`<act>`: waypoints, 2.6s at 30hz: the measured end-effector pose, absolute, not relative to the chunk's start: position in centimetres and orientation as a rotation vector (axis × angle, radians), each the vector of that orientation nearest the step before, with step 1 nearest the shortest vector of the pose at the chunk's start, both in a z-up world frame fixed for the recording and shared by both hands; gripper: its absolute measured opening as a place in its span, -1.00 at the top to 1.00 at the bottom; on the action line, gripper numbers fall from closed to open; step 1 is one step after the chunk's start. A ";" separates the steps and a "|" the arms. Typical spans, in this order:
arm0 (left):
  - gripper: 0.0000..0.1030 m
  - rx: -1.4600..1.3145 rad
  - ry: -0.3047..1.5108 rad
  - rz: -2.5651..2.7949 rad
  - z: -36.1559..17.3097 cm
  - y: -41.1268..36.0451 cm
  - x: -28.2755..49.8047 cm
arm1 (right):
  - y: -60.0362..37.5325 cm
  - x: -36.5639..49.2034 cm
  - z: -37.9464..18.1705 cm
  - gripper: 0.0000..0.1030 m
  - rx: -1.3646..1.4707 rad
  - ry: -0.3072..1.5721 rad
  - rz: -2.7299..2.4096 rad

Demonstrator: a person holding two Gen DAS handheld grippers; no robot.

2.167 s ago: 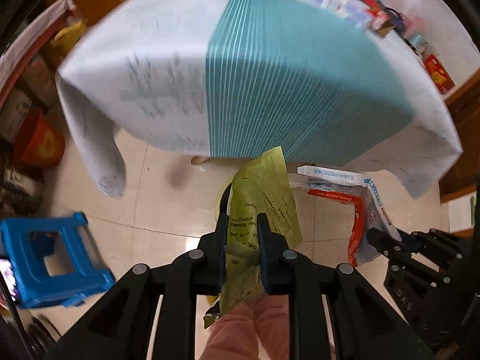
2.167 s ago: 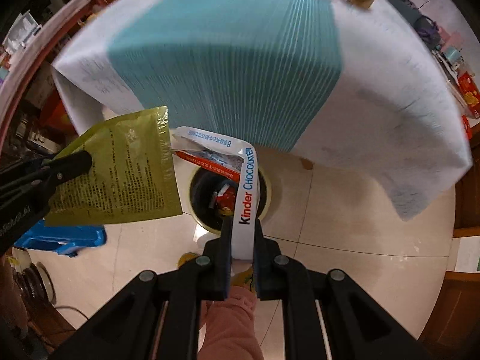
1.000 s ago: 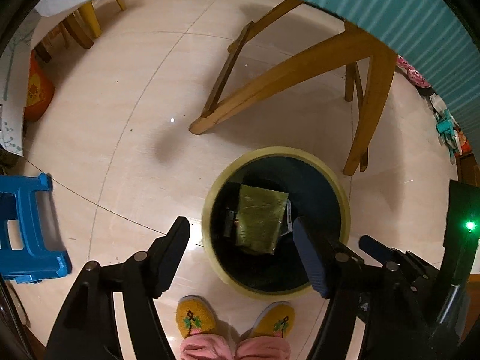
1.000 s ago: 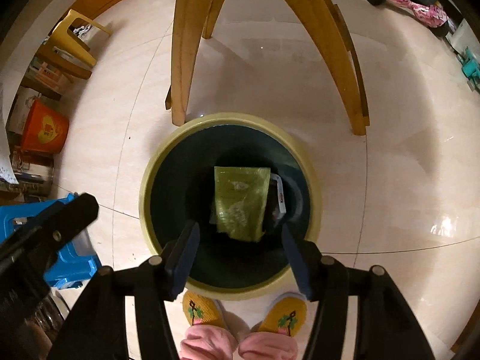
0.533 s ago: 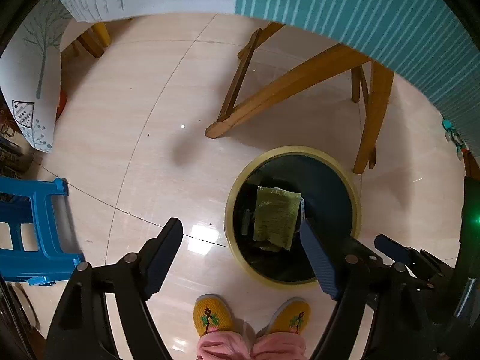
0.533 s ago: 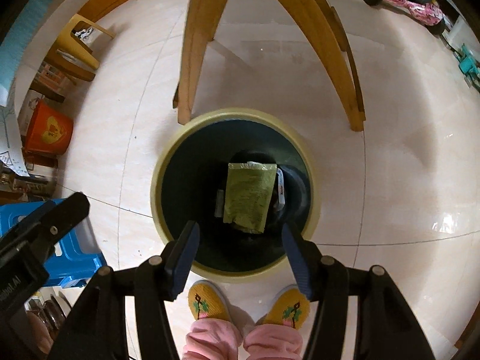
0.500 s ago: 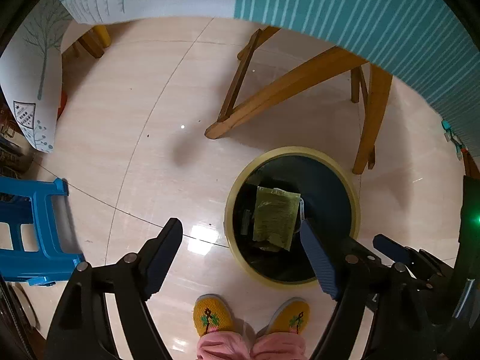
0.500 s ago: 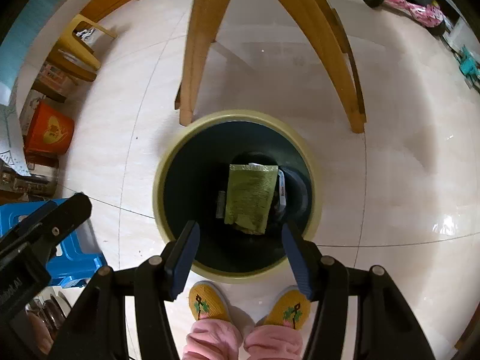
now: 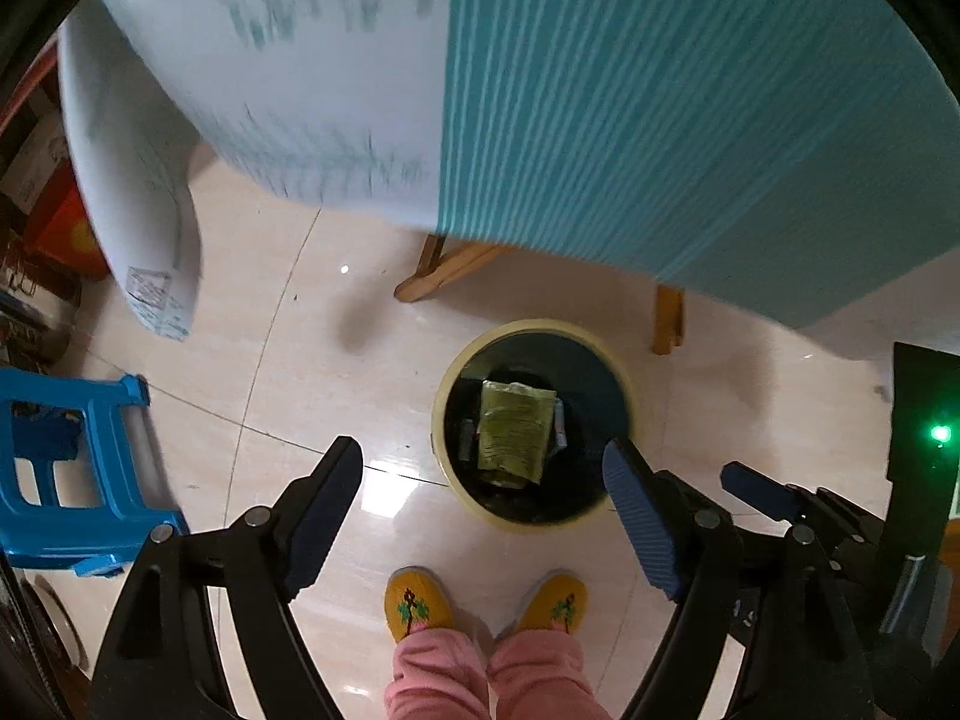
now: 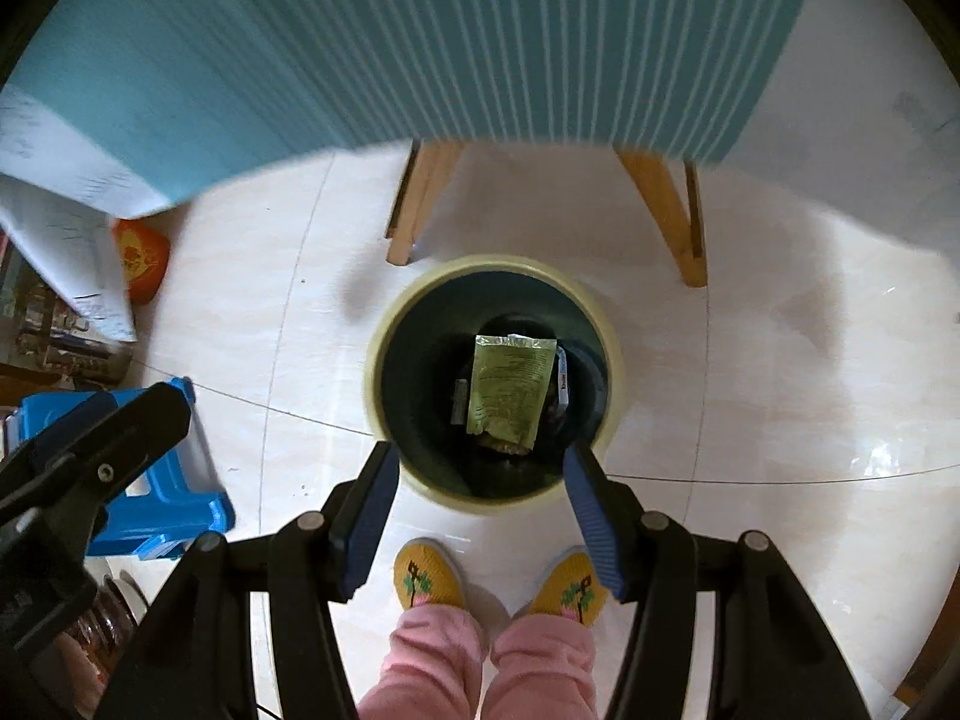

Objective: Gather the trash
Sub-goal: 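Raise both tools back toward the table, then grasp the red box with the right gripper while the left grasps the white-blue carton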

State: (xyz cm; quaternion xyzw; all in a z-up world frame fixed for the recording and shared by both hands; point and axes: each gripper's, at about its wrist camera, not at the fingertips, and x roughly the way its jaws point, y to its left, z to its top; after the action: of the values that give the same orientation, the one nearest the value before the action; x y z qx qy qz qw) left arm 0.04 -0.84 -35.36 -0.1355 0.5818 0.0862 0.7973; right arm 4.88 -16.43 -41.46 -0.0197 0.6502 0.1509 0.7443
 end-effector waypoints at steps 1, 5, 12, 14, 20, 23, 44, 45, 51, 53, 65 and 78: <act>-0.58 -0.282 1.242 0.174 -33.8 -1.0 -0.2 | -16.4 4.5 -39.9 -0.12 -0.048 1.419 0.339; -0.58 -0.252 1.211 0.132 -27.9 -1.3 -1.3 | -16.3 3.5 -34.6 -0.12 -0.064 1.391 0.360; -0.59 -0.197 1.112 0.087 -18.2 -1.1 -2.3 | -16.9 1.5 -24.8 -0.12 -0.063 1.310 0.372; -0.59 -0.185 1.084 0.084 -15.9 -0.8 -2.2 | -17.2 1.2 -22.4 -0.12 -0.054 1.289 0.362; -0.59 -0.158 0.969 0.074 -8.1 0.1 -2.4 | -18.1 0.6 -15.2 -0.12 0.005 1.202 0.322; -0.60 -0.143 0.908 0.058 -4.8 0.2 -2.5 | -18.4 0.6 -12.0 -0.12 0.019 1.136 0.301; -0.69 -0.097 0.747 -0.042 5.6 -1.9 5.1 | -24.3 6.6 -1.1 -0.12 0.101 0.835 0.132; -0.69 -0.102 0.761 -0.043 5.3 -2.2 6.1 | -24.7 7.4 -1.2 -0.12 0.103 0.837 0.133; -0.69 -0.193 0.899 -0.032 1.6 -4.8 14.2 | -26.9 15.6 -3.0 -0.13 0.086 0.890 0.191; -0.69 -0.226 0.939 -0.010 0.2 -5.7 16.8 | -27.2 19.0 -3.9 -0.20 0.063 0.910 0.233; -0.69 -0.436 1.069 0.254 -7.2 -7.7 27.3 | -24.6 33.7 -12.9 -0.48 -0.222 1.101 0.436; -0.69 -0.529 1.156 0.346 -12.7 -8.5 31.6 | -24.1 38.3 -18.7 -0.20 -0.370 1.167 0.480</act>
State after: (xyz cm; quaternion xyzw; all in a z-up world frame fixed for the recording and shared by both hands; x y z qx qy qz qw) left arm 31.60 -8.53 -12.71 -0.2457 0.5371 0.1609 0.7908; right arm 38.30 -24.07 -18.66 -0.1717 0.5423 0.2231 0.7916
